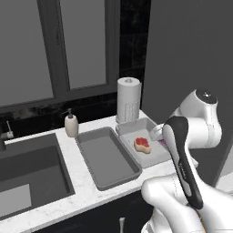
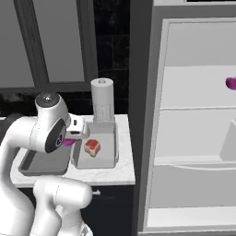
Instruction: Place one onion and one steak in each tupperware on the nearby counter, to pack two identical lunches.
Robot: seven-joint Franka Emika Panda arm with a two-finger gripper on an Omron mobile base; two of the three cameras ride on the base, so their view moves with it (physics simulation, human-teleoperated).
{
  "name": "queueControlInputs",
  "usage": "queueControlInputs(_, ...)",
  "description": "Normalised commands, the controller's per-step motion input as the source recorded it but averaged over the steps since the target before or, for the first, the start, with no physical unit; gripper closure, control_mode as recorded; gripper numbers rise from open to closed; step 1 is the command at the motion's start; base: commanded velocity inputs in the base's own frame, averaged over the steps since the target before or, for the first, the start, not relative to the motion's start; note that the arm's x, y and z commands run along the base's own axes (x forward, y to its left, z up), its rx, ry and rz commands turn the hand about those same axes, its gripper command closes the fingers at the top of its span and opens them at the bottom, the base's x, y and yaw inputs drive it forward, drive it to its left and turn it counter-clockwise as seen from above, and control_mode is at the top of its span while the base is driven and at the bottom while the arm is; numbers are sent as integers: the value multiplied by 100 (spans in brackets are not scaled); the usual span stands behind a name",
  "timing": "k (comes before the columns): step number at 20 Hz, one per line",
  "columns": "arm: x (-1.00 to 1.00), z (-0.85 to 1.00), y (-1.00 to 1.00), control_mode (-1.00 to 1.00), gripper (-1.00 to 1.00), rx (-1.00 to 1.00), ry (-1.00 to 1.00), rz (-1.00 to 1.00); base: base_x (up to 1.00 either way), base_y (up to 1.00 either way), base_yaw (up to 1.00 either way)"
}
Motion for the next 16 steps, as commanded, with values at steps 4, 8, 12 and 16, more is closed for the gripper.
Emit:
queueControlInputs(4, 69, -2, 3, -100, 100, 0, 9, -20, 0, 0, 0)
queueControlInputs(8, 88, -41, 0, -100, 100, 0, 3, -19, 0, 0, 0)
queueControlInputs(12, 100, -100, 0, -100, 100, -2, 10, -15, 0, 0, 0)
queueControlInputs(16, 97, -84, 0, -100, 100, -2, 22, -9, 0, 0, 0)
